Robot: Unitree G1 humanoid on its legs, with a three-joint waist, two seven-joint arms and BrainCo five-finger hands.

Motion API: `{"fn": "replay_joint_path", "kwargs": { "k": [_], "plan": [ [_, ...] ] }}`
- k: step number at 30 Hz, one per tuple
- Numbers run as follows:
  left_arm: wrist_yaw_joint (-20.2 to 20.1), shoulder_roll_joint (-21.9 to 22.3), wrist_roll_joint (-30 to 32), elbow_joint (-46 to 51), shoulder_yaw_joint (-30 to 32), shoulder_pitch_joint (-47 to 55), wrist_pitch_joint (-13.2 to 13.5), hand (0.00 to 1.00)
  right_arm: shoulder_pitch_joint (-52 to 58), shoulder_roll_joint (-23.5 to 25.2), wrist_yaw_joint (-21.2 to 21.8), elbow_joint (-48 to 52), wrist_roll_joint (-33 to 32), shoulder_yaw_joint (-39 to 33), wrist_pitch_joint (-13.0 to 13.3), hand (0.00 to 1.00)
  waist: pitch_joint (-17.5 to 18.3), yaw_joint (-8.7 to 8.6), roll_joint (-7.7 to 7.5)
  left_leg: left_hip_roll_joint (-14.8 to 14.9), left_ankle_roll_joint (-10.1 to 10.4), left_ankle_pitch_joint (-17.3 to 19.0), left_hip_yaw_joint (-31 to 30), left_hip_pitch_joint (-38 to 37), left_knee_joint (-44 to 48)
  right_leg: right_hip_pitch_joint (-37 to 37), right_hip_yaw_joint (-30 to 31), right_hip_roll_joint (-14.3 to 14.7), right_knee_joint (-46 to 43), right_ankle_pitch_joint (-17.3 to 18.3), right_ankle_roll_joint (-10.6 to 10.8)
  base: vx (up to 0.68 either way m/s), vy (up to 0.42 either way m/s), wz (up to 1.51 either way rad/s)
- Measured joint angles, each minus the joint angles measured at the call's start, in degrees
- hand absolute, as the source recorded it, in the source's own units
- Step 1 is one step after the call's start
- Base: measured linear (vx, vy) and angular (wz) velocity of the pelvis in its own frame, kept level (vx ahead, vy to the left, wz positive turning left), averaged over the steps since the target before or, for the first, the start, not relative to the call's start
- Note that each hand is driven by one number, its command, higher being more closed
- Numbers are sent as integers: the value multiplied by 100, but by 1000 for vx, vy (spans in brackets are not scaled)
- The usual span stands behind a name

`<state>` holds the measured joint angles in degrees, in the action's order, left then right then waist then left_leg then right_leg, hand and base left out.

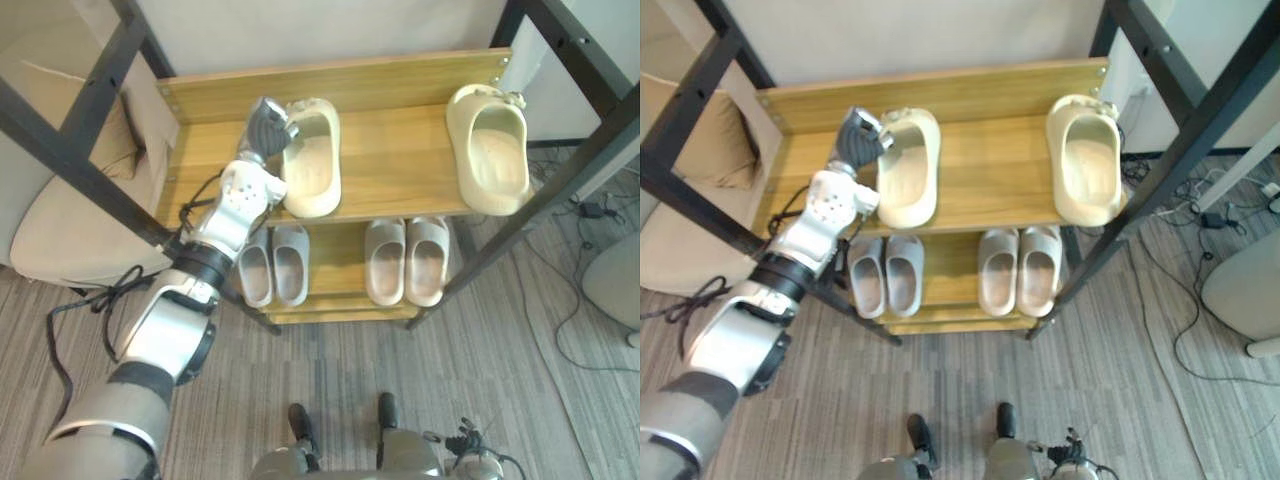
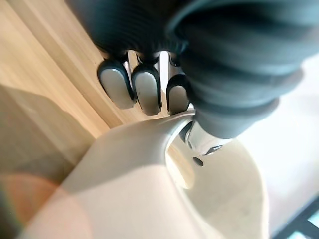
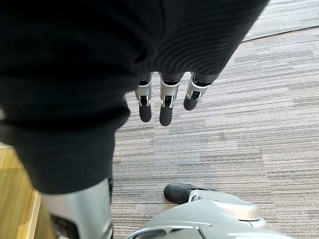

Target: Organize the slippers on the shoe rack

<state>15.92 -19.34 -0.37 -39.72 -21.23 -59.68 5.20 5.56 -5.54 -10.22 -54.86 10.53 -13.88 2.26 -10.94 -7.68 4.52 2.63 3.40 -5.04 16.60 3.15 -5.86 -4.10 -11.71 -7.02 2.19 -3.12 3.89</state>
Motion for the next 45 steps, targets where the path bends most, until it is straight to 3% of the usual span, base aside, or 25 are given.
{"fn": "replay_joint_path", "kwargs": {
  "k": [17, 26, 27, 45],
  "plan": [
    [56, 582, -92, 444, -127, -153, 74, 100, -36, -80, -130, 1, -54, 58, 12, 0, -54, -178, 131, -7, -41, 28, -59, 15, -1, -34, 25, -13, -10, 11, 17, 1, 1, -1],
    [53, 693, -80, -33, -123, -444, 55, 100, -92, -124, -144, 11, -60, 52, 13, 0, -74, -216, 209, -18, -44, 30, 12, 95, 0, -235, 165, -20, -82, -1, 30, 28, 3, -8],
    [53, 693, -78, -33, -122, -445, 55, 0, -94, -124, -146, 13, -92, 51, 15, 0, -76, -217, 224, -16, -47, 33, 15, 125, 0, -275, 176, -18, -88, -1, 30, 11, -7, -5],
    [140, 693, -89, -230, -89, -596, 54, 0, -115, -103, -165, 18, -184, -69, 64, 0, -86, -261, 245, -11, -48, 32, 20, 242, 0, -435, 309, -17, -75, -74, 41, 9, -2, -3]
  ]
}}
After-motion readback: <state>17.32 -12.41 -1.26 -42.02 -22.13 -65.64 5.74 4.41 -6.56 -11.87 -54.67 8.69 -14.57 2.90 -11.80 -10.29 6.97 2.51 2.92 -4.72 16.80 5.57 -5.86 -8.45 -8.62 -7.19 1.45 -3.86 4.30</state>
